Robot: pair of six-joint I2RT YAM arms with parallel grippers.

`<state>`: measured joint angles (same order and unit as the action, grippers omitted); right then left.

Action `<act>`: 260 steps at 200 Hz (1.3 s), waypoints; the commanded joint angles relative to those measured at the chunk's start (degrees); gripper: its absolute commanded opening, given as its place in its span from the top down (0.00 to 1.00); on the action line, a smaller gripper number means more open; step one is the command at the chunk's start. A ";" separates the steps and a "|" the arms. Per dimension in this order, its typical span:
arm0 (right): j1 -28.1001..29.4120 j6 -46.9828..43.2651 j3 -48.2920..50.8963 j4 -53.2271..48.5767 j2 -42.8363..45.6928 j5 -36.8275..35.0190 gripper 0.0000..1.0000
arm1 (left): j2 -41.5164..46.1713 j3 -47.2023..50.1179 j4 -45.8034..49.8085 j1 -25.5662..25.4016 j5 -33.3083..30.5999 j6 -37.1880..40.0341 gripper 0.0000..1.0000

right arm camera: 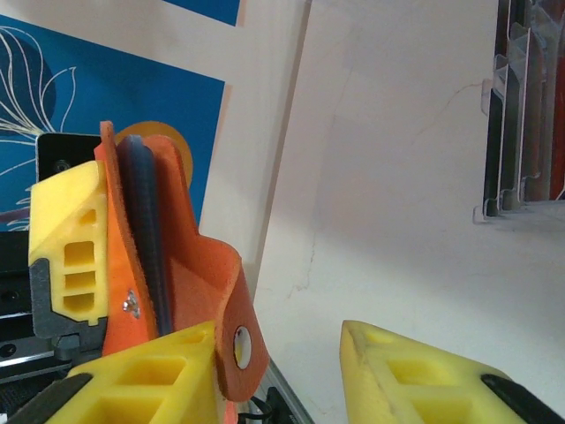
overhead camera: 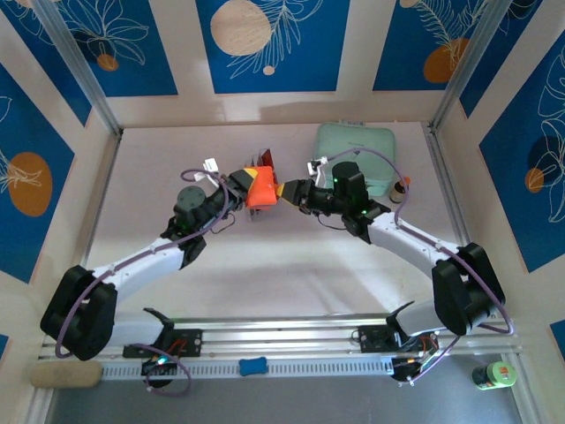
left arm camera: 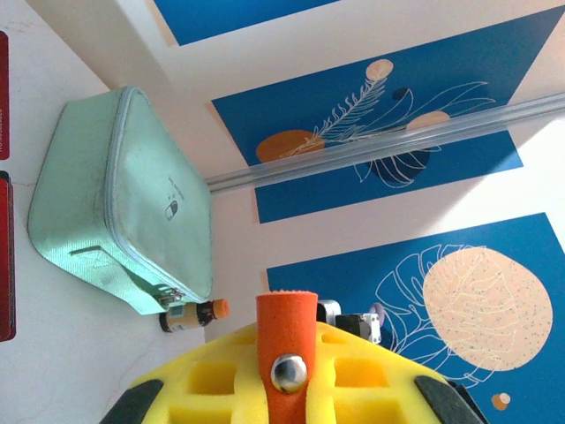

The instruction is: Put the credit cards into the card holder

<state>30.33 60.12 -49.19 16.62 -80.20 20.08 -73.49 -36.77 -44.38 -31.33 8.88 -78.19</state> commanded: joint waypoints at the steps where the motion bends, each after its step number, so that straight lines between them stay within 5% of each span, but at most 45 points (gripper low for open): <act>1: -0.18 1.70 0.67 4.06 -0.34 2.13 0.63 | -0.41 -0.66 -4.11 -0.90 -0.80 -0.97 1.00; 111: -1.06 12.61 4.38 23.69 -3.63 10.31 0.65 | -2.52 -1.28 -7.69 -1.71 -0.55 -2.34 1.00; 260: -0.86 16.35 4.11 30.31 -6.26 14.25 0.67 | -4.71 -1.54 -9.76 -2.28 -0.19 -3.01 1.00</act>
<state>28.64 76.14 -45.15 44.64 -86.43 31.81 -77.49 -36.82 -51.51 -32.36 8.01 -80.77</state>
